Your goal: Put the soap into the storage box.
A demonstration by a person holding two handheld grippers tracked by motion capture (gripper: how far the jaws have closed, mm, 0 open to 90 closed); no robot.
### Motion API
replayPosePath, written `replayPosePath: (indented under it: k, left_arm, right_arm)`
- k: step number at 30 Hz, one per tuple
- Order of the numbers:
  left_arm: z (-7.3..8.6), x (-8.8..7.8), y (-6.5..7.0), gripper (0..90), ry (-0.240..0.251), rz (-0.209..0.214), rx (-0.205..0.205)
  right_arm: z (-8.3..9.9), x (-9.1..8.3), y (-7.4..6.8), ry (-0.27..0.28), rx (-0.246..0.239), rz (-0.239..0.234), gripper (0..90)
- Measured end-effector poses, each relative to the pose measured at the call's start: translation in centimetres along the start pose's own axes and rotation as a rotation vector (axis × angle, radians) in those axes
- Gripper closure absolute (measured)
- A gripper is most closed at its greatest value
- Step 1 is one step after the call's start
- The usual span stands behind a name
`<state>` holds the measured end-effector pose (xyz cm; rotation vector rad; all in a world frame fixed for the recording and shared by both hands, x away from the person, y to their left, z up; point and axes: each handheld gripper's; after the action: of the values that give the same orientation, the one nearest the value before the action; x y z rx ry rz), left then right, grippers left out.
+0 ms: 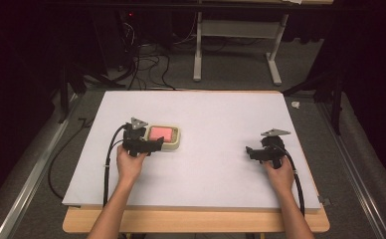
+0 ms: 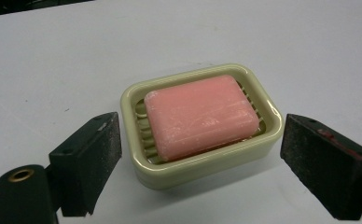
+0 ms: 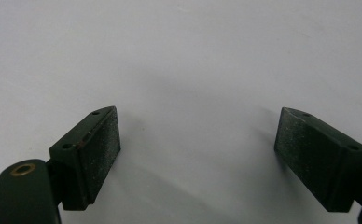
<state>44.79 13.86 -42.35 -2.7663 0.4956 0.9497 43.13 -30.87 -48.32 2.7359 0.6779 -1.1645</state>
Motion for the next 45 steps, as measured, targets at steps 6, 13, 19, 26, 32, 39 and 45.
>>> replayPosePath:
  k: [6, 13, 19, 26, 32, 39, 45]
  left_arm:
    - [0.0, -0.6, 0.0, 13.5, 0.018, 0.032, -0.012]
    - [0.2, -1.4, -0.1, 14.0, 0.036, 0.049, -0.028]
    - [0.5, -1.8, -0.3, 14.1, 0.048, 0.048, -0.023]
    - [1.1, -2.2, -0.4, 14.2, 0.041, 0.051, -0.033]
    - [1.2, -2.9, -0.4, 14.3, 0.053, 0.062, -0.034]
    - [1.5, -3.5, -0.3, 14.3, 0.063, 0.066, -0.024]
    - [1.8, -3.8, -0.3, 14.3, 0.067, 0.070, -0.023]
  right_arm:
    - [0.0, 0.0, 0.0, 0.000, 0.000, 0.000, 14.8]
    - [0.0, 0.0, 0.0, 0.000, 0.000, 0.000, 14.8]
    - [0.0, 0.0, 0.0, 0.000, 0.000, 0.000, 14.8]
    - [0.0, 0.0, 0.0, 0.000, 0.000, 0.000, 14.8]
    - [0.0, 0.0, 0.0, 0.000, 0.000, 0.001, 14.8]
    - [0.0, 0.0, 0.0, 0.000, 0.000, 0.001, 14.8]
    - [0.0, 0.0, 0.0, 0.000, 0.000, 0.001, 14.8]
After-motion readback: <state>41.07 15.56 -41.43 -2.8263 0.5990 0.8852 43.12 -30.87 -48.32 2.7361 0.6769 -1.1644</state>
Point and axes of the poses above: each handheld gripper's, and its own axes: x roughly forward along the jaws, z roughly out of its underside, y roughly to its right, and after that the axes turned 9 degrees about -z, right-handed
